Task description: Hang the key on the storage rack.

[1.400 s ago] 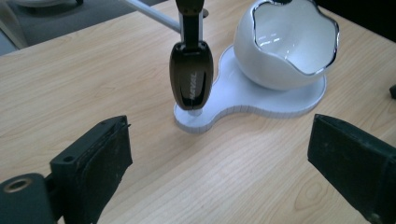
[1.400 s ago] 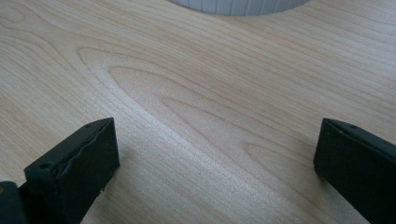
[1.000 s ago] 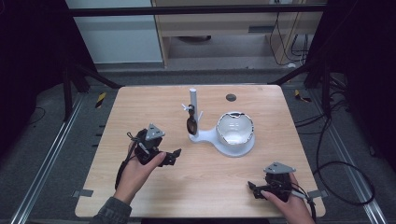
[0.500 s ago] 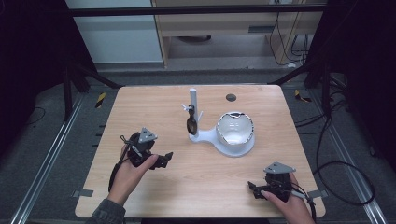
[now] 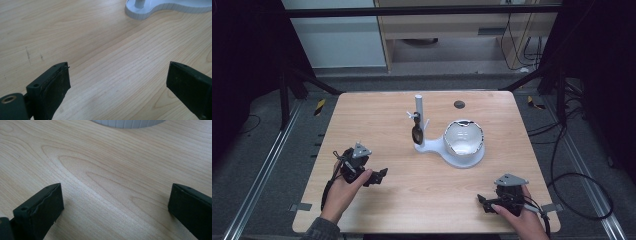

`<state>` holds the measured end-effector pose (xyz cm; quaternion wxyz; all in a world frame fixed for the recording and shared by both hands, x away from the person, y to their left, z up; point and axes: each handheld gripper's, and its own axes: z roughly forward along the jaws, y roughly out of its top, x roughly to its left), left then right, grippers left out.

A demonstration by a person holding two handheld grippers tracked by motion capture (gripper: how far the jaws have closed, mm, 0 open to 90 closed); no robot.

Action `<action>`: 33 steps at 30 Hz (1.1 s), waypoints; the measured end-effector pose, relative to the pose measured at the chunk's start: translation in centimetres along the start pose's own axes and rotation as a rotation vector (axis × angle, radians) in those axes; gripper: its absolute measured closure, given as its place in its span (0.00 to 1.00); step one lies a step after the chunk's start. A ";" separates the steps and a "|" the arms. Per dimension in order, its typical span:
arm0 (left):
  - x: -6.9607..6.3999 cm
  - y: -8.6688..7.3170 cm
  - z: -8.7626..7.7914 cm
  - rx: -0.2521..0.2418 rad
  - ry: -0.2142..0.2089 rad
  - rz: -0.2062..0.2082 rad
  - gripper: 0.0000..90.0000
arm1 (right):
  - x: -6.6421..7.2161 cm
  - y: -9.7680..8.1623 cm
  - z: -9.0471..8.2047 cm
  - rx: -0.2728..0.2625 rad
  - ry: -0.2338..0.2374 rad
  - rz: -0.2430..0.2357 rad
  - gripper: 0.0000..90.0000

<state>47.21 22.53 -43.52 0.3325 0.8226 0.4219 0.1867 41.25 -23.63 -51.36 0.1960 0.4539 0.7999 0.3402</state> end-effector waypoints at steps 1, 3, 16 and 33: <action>0.2 -0.3 0.1 0.005 0.003 0.002 0.05 | 0.0 0.0 0.0 0.000 0.000 0.000 0.00; 0.5 -0.7 0.3 0.014 0.007 -0.007 0.05 | 0.0 0.0 0.0 0.000 0.000 0.000 0.00; 2.2 -2.8 0.6 0.053 0.044 -0.014 0.05 | 0.0 0.0 0.0 0.000 0.000 0.000 0.00; 5.0 -4.9 1.5 0.044 0.108 -0.083 0.06 | 0.0 0.0 0.0 0.000 0.000 0.000 0.00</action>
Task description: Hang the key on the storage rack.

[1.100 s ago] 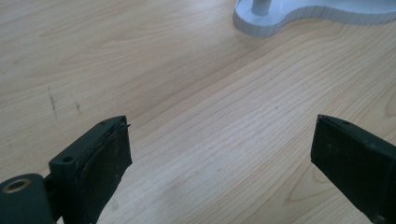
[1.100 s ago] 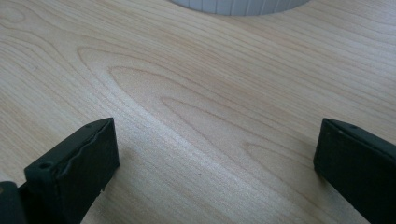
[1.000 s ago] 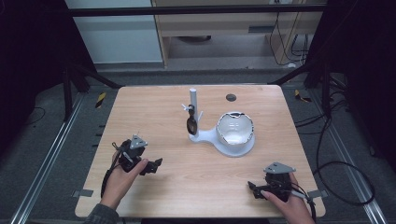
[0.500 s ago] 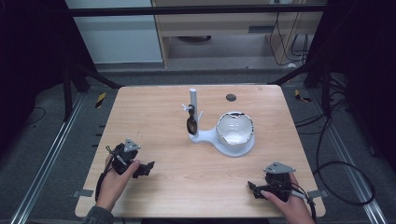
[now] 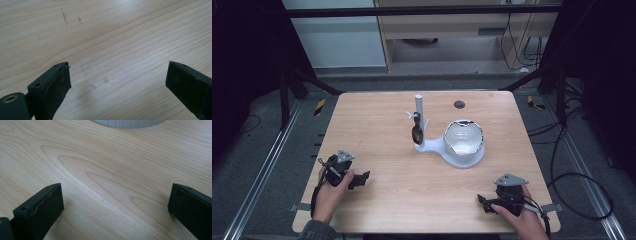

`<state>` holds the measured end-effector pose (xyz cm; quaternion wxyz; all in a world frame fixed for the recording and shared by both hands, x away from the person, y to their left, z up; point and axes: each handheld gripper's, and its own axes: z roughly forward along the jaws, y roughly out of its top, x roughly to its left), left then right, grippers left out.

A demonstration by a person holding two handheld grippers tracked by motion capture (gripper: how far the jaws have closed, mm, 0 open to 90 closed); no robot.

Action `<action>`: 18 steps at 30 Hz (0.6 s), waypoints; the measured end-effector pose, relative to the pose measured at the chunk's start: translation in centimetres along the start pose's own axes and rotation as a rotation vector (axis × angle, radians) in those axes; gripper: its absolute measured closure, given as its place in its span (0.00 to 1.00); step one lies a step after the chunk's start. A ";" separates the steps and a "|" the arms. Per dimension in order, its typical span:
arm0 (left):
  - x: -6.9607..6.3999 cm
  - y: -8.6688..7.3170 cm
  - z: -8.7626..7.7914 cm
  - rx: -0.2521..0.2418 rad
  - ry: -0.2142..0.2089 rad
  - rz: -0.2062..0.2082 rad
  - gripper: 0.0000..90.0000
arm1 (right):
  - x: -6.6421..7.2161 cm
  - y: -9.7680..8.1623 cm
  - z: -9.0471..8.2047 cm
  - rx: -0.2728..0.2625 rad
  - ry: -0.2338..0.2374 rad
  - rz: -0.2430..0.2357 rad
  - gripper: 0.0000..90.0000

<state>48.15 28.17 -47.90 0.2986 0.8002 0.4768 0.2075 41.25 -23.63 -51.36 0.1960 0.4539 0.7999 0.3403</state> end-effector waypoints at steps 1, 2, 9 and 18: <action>0.1 -0.1 0.1 -0.005 -0.002 -0.003 0.06 | 0.0 0.0 0.0 0.000 0.000 0.000 0.00; 0.1 -0.2 0.2 -0.004 -0.002 -0.002 0.06 | 0.0 0.0 0.0 0.000 0.000 0.000 0.00; 0.1 -0.4 0.9 -0.011 -0.008 -0.005 0.06 | 0.0 0.0 0.0 0.000 0.000 0.000 0.00; -0.2 -0.3 2.1 -0.011 -0.012 -0.006 0.06 | 0.0 0.0 0.0 0.000 0.000 0.000 0.00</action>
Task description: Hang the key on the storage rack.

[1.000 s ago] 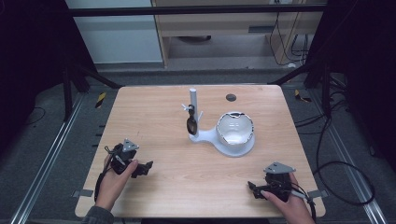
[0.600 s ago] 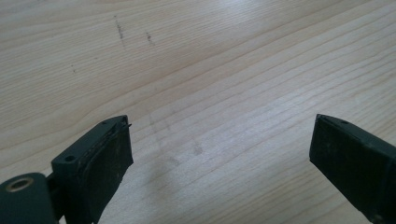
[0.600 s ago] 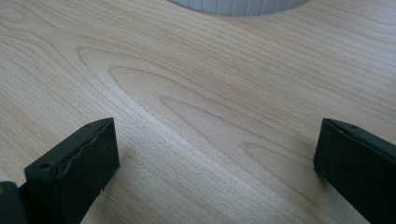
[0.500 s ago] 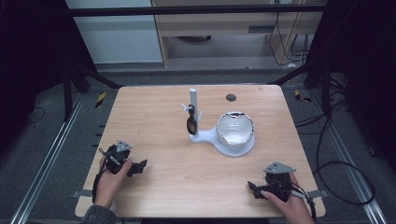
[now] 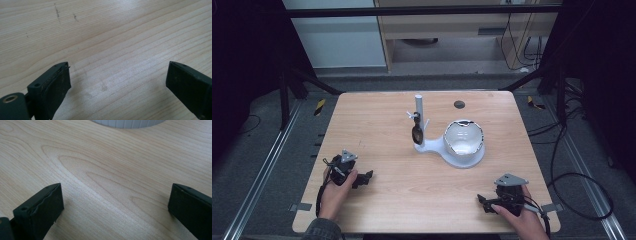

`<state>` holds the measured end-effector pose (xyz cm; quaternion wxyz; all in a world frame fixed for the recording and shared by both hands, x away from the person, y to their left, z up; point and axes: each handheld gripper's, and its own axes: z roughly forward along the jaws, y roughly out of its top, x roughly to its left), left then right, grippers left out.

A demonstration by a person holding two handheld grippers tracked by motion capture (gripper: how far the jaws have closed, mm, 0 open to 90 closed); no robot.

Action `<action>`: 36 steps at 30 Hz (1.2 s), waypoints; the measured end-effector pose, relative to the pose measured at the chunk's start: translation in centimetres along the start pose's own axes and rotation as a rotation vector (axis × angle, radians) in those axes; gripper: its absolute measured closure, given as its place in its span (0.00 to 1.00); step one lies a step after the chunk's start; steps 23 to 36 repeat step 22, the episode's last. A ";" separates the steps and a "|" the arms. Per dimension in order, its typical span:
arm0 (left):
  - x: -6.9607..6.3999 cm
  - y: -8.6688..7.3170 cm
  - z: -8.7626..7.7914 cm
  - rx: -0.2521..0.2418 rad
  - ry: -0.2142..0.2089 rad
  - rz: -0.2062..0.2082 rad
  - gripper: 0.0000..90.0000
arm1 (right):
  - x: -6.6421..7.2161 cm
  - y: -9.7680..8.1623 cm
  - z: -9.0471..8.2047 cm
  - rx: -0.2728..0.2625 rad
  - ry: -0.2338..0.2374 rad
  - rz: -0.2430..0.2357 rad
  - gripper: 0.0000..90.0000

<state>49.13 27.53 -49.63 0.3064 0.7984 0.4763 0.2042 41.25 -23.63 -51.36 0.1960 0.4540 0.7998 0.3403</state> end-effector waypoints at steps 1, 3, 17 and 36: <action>0.0 0.0 0.0 -0.001 -0.001 -0.002 0.06 | 0.0 0.0 0.0 -0.001 0.001 0.000 0.00; 0.0 -0.1 0.2 -0.003 -0.002 -0.008 0.06 | 0.0 0.0 0.0 -0.001 0.001 0.000 0.00; -0.4 -0.8 0.8 -0.047 -0.006 -0.012 0.04 | 0.0 0.0 0.0 0.000 0.000 0.000 0.00; -0.5 -0.9 0.7 -0.046 -0.001 -0.011 0.03 | 0.0 0.0 0.0 0.000 0.000 0.000 0.00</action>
